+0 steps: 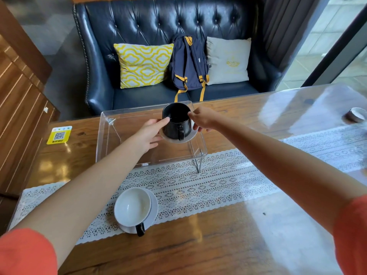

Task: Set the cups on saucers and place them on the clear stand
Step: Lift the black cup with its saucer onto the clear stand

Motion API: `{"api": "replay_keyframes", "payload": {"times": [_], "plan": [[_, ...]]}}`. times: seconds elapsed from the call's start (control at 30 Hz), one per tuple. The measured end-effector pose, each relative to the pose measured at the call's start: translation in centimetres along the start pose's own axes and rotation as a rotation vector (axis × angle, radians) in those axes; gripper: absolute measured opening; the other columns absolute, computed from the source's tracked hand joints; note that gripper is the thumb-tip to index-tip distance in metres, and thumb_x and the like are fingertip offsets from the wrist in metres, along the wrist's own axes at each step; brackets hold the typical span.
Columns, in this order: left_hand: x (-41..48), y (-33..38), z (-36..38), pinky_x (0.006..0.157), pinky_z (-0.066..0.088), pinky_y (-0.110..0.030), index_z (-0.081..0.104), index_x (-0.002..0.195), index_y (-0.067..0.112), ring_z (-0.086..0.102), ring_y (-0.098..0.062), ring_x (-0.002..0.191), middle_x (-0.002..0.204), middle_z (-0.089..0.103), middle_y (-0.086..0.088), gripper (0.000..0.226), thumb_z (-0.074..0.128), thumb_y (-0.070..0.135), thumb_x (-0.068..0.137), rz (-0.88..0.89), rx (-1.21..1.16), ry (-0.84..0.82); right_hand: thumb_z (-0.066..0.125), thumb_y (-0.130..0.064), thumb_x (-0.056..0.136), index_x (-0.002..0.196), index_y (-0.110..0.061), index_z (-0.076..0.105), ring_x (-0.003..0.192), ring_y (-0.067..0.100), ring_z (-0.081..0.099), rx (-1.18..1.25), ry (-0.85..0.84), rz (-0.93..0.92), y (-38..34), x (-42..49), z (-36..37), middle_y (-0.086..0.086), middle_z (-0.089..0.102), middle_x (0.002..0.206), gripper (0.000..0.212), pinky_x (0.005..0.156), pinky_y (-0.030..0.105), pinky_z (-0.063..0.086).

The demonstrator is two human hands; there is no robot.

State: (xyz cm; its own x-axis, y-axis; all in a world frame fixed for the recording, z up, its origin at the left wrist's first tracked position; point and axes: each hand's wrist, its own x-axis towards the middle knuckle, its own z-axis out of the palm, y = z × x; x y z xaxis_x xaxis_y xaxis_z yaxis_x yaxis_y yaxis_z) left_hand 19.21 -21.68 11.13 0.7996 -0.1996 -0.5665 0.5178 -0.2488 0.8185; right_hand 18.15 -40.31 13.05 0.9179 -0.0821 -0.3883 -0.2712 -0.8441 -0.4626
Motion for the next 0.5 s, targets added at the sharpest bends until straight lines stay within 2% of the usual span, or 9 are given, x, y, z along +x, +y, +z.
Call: {"api": "replay_keyframes", "payload": {"times": [0.1,0.17,0.2,0.23,0.27,0.33,0.4,0.47,0.5], "plan": [[-1.2,0.3,0.2,0.109,0.031,-0.043,0.041,0.136,0.022,0.043,-0.023,0.128,0.144,0.042,-0.003,0.064,0.058,0.051,0.082,0.058,0.029,0.057,0.034,-0.041,0.094,0.114,-0.013,0.057,0.098,0.033,0.062,-0.18,0.314,-0.042,-0.9,-1.8,-1.2,0.01,0.067,0.111,0.041,0.08,0.039,0.048],[-3.1,-0.1,-0.1,0.103,0.035,-0.035,0.045,0.132,0.02,0.044,-0.019,0.126,0.14,0.046,-0.002,0.054,0.057,0.045,0.085,0.224,0.039,0.16,0.041,-0.035,0.09,0.109,-0.022,0.059,0.092,0.025,0.063,-0.023,0.533,-0.231,-2.3,-4.1,-1.1,-0.001,0.069,0.098,0.029,0.075,0.037,0.05],[-4.5,-0.8,-0.7,0.098,0.039,-0.031,0.05,0.126,0.02,0.05,-0.017,0.12,0.132,0.053,-0.001,0.044,0.057,0.038,0.087,0.328,0.025,0.186,0.043,-0.031,0.087,0.1,-0.023,0.062,0.083,0.02,0.063,0.122,0.547,-0.359,-3.0,-5.7,-0.7,-0.006,0.067,0.086,0.024,0.071,0.036,0.05],[-6.1,-1.9,-1.6,0.093,0.045,-0.029,0.055,0.117,0.021,0.057,-0.016,0.112,0.12,0.061,0.0,0.032,0.056,0.033,0.088,0.412,0.012,0.164,0.044,-0.028,0.084,0.092,-0.022,0.063,0.073,0.015,0.062,0.26,0.467,-0.476,-3.6,-7.3,0.3,-0.008,0.064,0.076,0.021,0.067,0.035,0.05],[-7.8,-3.4,-2.8,0.088,0.05,-0.027,0.06,0.108,0.022,0.063,-0.014,0.102,0.106,0.068,0.001,0.021,0.055,0.029,0.088,0.451,0.026,0.103,0.044,-0.027,0.081,0.085,-0.022,0.063,0.066,0.011,0.06,0.345,0.309,-0.552,-3.9,-9.0,1.7,-0.009,0.062,0.069,0.019,0.065,0.034,0.05],[-10.9,-7.4,-5.8,0.081,0.056,-0.026,0.066,0.092,0.023,0.068,-0.013,0.087,0.086,0.072,0.003,0.013,0.056,0.029,0.088,0.38,0.087,-0.094,0.045,-0.027,0.08,0.083,-0.028,0.063,0.064,0.007,0.061,0.275,-0.078,-0.565,-3.7,-11.8,5.6,-0.009,0.064,0.069,0.018,0.065,0.031,0.053],[-13.0,-11.7,-8.9,0.083,0.056,-0.034,0.068,0.084,0.017,0.067,-0.018,0.079,0.077,0.069,-0.002,0.014,0.059,0.028,0.086,0.184,0.099,-0.2,0.049,-0.026,0.085,0.092,-0.027,0.066,0.079,0.012,0.066,0.142,-0.312,-0.507,-2.7,-12.7,10.0,-0.005,0.07,0.084,0.018,0.075,0.032,0.055],[-13.6,-15.6,-11.1,0.09,0.052,-0.046,0.067,0.085,0.013,0.064,-0.021,0.078,0.08,0.065,-0.01,0.012,0.06,0.023,0.087,0.037,0.075,-0.084,0.053,-0.029,0.091,0.109,-0.016,0.063,0.099,0.021,0.064,0.185,-0.383,-0.38,-1.8,-12.2,14.3,0.004,0.068,0.109,0.025,0.086,0.034,0.052],[-13.6,-17.2,-11.7,0.091,0.051,-0.047,0.065,0.092,0.015,0.063,-0.021,0.083,0.09,0.065,-0.013,0.011,0.059,0.023,0.088,-0.008,0.073,-0.006,0.052,-0.033,0.092,0.12,-0.013,0.057,0.106,0.024,0.061,0.226,-0.392,-0.299,-1.7,-11.8,16.2,0.008,0.063,0.121,0.034,0.089,0.035,0.051]]}}
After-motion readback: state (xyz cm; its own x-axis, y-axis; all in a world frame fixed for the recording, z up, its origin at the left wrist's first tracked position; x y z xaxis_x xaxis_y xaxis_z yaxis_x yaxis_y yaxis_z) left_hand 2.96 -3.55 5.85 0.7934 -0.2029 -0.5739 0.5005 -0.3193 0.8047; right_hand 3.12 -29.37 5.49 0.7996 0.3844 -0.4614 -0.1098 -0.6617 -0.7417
